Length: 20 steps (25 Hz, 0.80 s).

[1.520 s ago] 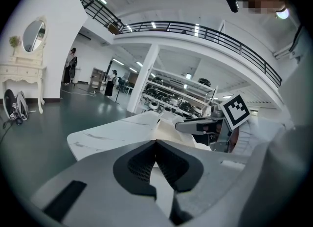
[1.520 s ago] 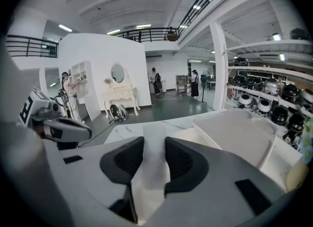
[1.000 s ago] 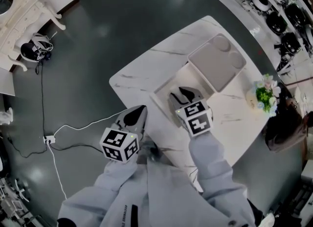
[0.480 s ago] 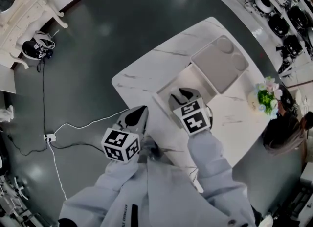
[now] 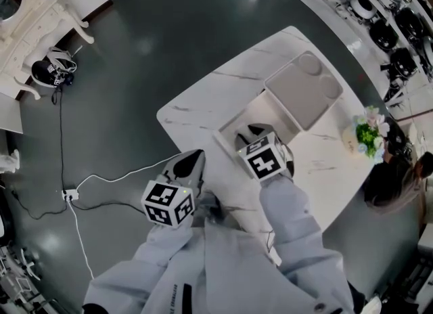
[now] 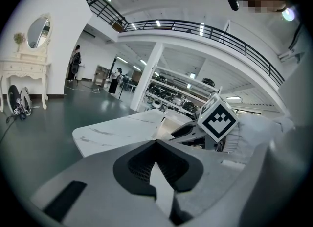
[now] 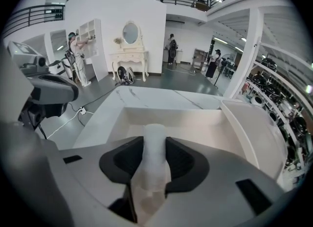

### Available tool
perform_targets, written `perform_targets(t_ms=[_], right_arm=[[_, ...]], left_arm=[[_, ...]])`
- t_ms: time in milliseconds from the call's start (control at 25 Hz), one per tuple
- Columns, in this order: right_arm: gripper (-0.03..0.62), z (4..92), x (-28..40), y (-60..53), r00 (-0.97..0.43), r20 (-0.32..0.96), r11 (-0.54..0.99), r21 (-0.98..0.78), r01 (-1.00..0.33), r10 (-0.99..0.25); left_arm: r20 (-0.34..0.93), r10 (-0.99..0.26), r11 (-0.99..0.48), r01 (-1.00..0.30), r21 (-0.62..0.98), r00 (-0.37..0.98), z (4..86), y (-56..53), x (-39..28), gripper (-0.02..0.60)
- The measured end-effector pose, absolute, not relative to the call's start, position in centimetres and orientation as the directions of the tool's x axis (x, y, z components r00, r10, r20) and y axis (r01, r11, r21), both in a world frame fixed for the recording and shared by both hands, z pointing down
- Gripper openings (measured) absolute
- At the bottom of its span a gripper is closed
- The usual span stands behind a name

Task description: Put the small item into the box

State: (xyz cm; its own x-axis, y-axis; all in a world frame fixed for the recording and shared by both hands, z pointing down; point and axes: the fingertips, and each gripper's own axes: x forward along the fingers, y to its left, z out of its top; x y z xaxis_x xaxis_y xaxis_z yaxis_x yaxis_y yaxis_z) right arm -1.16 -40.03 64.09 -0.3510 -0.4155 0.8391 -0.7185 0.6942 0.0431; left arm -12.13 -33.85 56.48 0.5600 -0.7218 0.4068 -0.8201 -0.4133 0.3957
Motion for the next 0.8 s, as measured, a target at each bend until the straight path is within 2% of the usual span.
perform_targets(t_ms=[200, 320, 680, 800], right_arm=[[0.137, 64.0, -1.0, -40.9, -0.309, 0.849, 0.681, 0.079, -0.728, -0.429], [0.190, 63.7, -0.8, -41.1, -0.324, 0.836, 0.650, 0.051, -0.758, -0.444], [0.178, 60.5, -0.9, -40.0, -0.410, 0.777, 0.630, -0.022, -0.776, -0.478], [0.137, 59.1, -0.5, -39.8, -0.424, 0.749, 0.634, -0.007, -0.773, -0.509]], left_arm=[[0.404, -0.728, -0.408, -0.823, 0.394, 0.554, 56.2, -33.6, -12.6, -0.002], [0.401, -0.734, -0.403, -0.827, 0.393, 0.548, 56.0, -33.5, -13.0, -0.002], [0.376, -0.743, -0.418, -0.822, 0.386, 0.554, 54.5, -33.9, -13.2, -0.002], [0.358, -0.744, -0.435, -0.816, 0.381, 0.564, 53.6, -34.4, -12.7, -0.002]])
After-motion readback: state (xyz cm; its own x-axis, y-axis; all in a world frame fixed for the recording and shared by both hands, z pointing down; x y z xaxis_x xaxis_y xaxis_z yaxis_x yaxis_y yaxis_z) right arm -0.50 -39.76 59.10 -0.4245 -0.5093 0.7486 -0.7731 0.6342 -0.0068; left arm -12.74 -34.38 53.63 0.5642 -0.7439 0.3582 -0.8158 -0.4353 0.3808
